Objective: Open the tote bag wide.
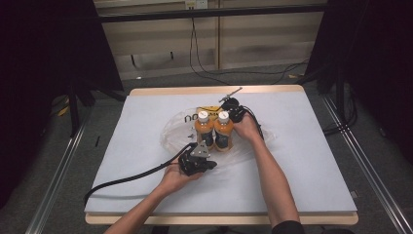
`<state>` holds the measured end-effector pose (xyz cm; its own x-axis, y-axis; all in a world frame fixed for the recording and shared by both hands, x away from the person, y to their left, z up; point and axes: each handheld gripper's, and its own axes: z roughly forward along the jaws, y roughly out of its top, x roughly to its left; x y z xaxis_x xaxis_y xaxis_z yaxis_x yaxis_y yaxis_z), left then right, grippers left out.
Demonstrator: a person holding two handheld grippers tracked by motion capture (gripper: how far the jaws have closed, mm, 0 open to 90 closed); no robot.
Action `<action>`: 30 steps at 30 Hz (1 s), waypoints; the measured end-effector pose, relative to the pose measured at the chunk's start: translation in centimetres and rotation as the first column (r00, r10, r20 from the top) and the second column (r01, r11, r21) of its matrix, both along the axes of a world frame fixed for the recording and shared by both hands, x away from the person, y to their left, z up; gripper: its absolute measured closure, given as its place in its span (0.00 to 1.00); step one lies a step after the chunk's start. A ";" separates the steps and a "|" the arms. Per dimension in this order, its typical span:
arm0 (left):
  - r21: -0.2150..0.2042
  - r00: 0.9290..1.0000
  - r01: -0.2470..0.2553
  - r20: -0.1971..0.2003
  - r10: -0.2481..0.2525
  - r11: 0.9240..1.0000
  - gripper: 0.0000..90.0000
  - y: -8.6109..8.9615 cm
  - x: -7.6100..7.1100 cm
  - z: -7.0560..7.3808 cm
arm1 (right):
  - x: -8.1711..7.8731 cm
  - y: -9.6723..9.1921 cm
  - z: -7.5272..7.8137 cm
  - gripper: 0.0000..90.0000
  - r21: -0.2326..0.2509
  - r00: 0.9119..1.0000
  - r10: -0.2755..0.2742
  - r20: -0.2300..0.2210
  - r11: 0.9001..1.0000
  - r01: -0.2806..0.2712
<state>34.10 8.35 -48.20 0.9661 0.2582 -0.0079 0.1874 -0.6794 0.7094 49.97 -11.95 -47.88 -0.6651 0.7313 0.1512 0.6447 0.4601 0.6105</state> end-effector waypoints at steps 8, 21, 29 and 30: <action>0.011 1.000 0.014 -0.005 -0.014 1.000 1.00 0.1 -0.4 0.1 | 1.0 0.7 0.1 1.00 -0.028 1.000 -0.022 0.019 0.999 0.022; 0.007 0.999 0.032 -0.009 -0.032 0.999 1.00 0.2 -0.5 0.1 | 2.6 0.9 -0.2 1.00 -0.020 0.996 -0.078 0.045 0.997 0.079; 0.015 1.000 0.020 -0.009 -0.020 1.000 1.00 0.3 -0.7 0.2 | 2.5 1.3 0.0 1.00 -0.068 0.992 -0.106 0.075 0.991 0.111; 0.017 1.000 0.021 -0.010 -0.021 1.000 1.00 0.3 -0.7 0.2 | 2.4 1.2 0.0 1.00 -0.054 0.992 -0.106 0.063 0.993 0.110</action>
